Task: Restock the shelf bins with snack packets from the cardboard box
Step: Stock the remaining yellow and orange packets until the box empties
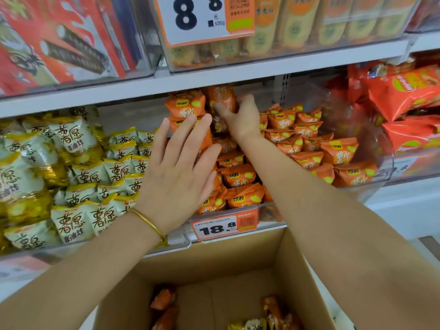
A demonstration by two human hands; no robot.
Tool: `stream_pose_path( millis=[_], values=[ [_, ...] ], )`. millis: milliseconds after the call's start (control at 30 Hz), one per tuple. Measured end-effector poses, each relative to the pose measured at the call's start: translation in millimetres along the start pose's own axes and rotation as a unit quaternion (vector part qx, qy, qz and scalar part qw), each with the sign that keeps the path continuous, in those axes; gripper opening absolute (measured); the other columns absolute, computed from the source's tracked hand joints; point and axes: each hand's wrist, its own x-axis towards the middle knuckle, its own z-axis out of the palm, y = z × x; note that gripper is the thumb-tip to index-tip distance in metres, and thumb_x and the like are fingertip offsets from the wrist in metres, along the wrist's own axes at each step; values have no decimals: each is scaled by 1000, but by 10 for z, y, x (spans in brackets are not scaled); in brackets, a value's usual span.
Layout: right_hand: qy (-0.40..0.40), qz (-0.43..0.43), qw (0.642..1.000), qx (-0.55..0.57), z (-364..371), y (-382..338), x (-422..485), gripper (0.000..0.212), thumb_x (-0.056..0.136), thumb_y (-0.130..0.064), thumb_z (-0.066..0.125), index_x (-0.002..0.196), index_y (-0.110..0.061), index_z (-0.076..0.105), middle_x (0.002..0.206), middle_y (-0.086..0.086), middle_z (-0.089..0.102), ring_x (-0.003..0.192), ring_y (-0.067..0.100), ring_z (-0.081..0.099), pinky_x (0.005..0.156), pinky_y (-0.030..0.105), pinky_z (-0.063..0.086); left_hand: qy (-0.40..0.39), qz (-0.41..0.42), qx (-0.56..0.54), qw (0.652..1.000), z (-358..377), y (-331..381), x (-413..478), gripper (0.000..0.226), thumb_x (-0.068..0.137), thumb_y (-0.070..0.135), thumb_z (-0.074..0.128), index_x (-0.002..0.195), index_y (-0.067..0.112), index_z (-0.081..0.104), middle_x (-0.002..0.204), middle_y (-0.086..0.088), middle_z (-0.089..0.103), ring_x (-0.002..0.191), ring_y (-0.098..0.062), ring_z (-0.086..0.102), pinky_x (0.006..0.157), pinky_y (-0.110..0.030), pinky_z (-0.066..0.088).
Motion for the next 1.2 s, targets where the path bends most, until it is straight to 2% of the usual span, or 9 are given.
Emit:
stream_pose_path(
  millis=[100,267,500,633,767,933,1000,1100,1200],
  values=[
    [-9,-49,994,-97,50,78,-59,46,88,-35,66,121,-7,52,117,11,62,110,30,56,92,33,46,3,-2,7,1000,10,8,-4,34,95,25,43,120,9,59,147,-22,36,137,-39,31,111,-60,22],
    [-23,-84,987,-135,56,73,-94,50,83,-23,73,122,-5,49,121,13,58,109,28,57,84,28,43,11,1,9,1000,25,22,1,34,95,25,42,119,9,60,146,-22,37,137,-38,31,113,-58,20],
    [-31,-62,984,-164,100,22,-132,51,81,-20,74,118,-4,42,123,16,52,113,33,54,93,42,47,-5,3,22,1000,20,27,-5,35,95,26,41,120,9,60,148,-22,34,138,-38,29,113,-59,19],
    [-35,-65,982,-173,-65,-29,-294,58,81,-23,75,125,-4,42,125,15,51,115,30,53,92,35,45,-24,3,25,999,-34,10,-15,38,95,31,44,122,10,59,152,-21,27,141,-37,24,113,-58,19],
    [-21,-105,978,-180,-474,-135,-779,59,86,-15,69,137,-8,40,131,8,51,120,21,50,93,23,38,-37,17,23,999,-127,2,-31,42,96,34,42,127,10,56,153,-21,23,143,-37,20,114,-57,19],
    [-21,-115,988,-97,-849,-142,-1848,41,86,-6,66,124,-15,53,110,-4,57,93,8,58,84,18,47,34,16,-20,999,-453,66,-282,29,94,23,49,115,8,62,146,-21,38,135,-37,35,110,-55,27],
    [-64,-96,988,-103,-825,3,-2288,37,87,-8,65,121,-17,55,105,-6,60,87,5,58,80,21,49,59,18,-59,996,-609,166,-649,23,89,15,54,107,7,66,139,-19,48,125,-36,42,103,-50,35],
    [-199,-45,962,-182,-582,321,-2807,35,90,-17,62,124,-23,53,107,-9,58,83,4,57,81,28,51,-32,62,-101,992,-655,295,-1388,21,80,8,58,100,7,67,135,-19,52,117,-36,44,88,-47,38],
    [-319,-31,908,-270,-201,718,-3077,36,93,-24,58,129,-24,51,112,-6,56,83,5,54,83,31,52,-201,46,-113,972,-551,276,-1945,23,78,14,50,92,9,68,137,-17,50,121,-36,43,90,-49,38]
  ],
)
